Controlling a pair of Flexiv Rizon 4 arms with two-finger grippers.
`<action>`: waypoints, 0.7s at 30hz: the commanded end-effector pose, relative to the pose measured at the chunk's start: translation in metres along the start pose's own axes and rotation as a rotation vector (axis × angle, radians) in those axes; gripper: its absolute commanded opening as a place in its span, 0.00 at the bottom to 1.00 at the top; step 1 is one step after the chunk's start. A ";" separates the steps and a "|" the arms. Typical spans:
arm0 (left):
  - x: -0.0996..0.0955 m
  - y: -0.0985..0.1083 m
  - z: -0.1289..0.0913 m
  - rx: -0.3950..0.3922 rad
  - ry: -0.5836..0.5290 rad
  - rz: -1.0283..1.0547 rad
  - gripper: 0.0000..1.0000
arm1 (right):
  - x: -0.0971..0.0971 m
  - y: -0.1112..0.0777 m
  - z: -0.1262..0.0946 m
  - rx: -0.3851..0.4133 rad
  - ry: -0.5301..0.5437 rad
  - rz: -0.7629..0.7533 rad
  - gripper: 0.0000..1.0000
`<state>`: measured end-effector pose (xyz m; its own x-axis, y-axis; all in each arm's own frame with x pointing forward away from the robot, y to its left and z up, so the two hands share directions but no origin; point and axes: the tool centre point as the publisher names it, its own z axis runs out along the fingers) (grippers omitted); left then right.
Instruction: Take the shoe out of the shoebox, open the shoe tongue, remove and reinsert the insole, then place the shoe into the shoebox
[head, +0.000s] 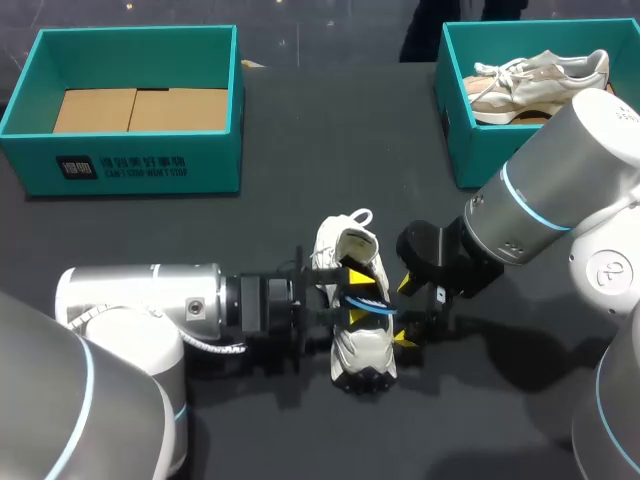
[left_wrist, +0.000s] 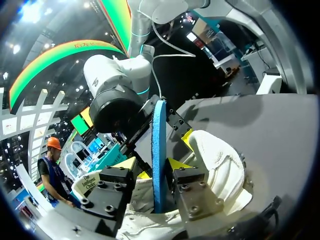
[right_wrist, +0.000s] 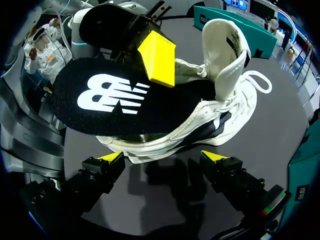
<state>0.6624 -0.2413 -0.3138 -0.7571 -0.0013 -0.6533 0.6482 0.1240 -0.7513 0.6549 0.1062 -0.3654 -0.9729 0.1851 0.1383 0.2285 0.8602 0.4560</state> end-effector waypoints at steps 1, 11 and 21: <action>0.001 -0.009 -0.008 -0.001 0.015 0.002 0.33 | 0.001 0.000 0.001 0.001 -0.003 0.001 1.00; 0.010 -0.002 0.001 -0.020 0.068 0.018 0.00 | 0.001 0.000 0.001 0.001 -0.003 0.001 1.00; 0.010 0.035 0.000 -0.079 0.051 -0.029 0.00 | 0.001 0.000 0.001 0.001 -0.003 0.001 1.00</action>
<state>0.6714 -0.2308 -0.3405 -0.7805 0.0454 -0.6235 0.6194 0.1915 -0.7614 0.6549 0.1062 -0.3654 -0.9729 0.1851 0.1383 0.2284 0.8602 0.4560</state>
